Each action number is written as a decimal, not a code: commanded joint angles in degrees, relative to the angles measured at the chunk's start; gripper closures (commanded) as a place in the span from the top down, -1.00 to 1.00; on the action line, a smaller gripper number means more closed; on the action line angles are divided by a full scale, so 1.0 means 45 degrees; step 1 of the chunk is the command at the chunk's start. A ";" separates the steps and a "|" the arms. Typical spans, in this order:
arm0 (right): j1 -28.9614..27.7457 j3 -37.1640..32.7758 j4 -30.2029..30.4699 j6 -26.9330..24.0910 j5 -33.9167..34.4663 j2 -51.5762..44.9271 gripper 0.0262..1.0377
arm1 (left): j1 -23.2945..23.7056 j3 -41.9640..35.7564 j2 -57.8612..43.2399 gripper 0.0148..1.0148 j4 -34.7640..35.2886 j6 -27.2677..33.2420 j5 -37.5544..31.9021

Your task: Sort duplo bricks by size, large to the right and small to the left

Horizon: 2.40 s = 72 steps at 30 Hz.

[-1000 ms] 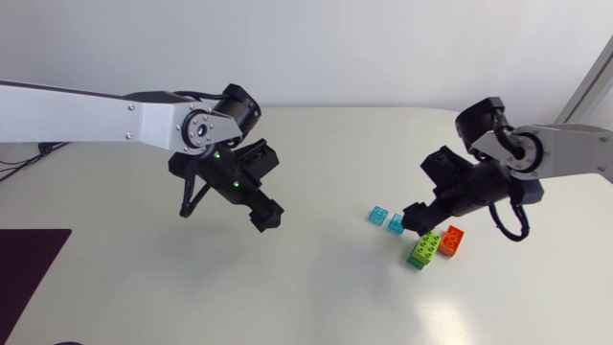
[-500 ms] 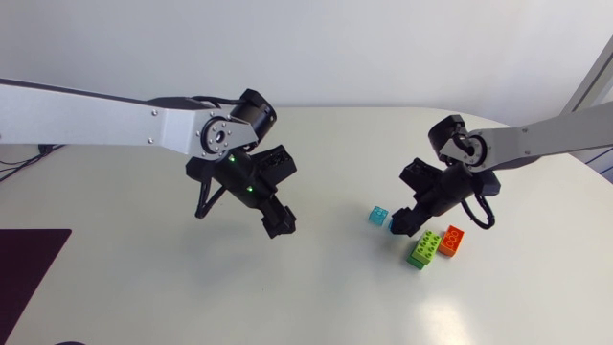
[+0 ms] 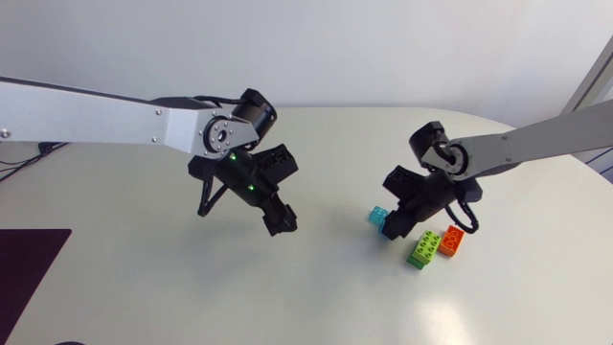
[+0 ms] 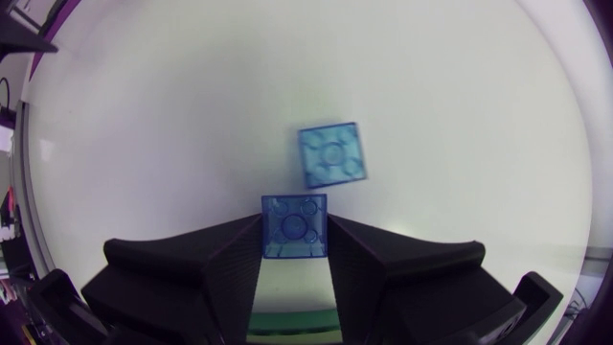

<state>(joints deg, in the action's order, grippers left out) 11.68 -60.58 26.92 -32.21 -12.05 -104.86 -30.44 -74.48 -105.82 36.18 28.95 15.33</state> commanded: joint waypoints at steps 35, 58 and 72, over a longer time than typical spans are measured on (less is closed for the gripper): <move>-0.0916 0.0024 -0.0571 0.1278 -0.0505 0.1681 0.93 | -0.2514 -0.3293 -0.3066 0.32 0.2233 -0.3621 0.0929; -0.0897 0.0668 -0.1060 0.1337 -0.0544 0.2091 0.93 | -0.3178 -0.6125 -0.5430 0.12 0.3522 -0.5222 -0.0067; -0.0955 0.0825 -0.1196 0.1337 -0.0524 0.2032 0.93 | -0.3490 -0.6672 -0.5586 0.12 0.3775 -0.6375 -0.1532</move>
<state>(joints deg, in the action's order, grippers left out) 7.49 -58.85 21.87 -26.79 -14.61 -96.44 -46.54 -102.67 -129.45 52.31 2.26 9.19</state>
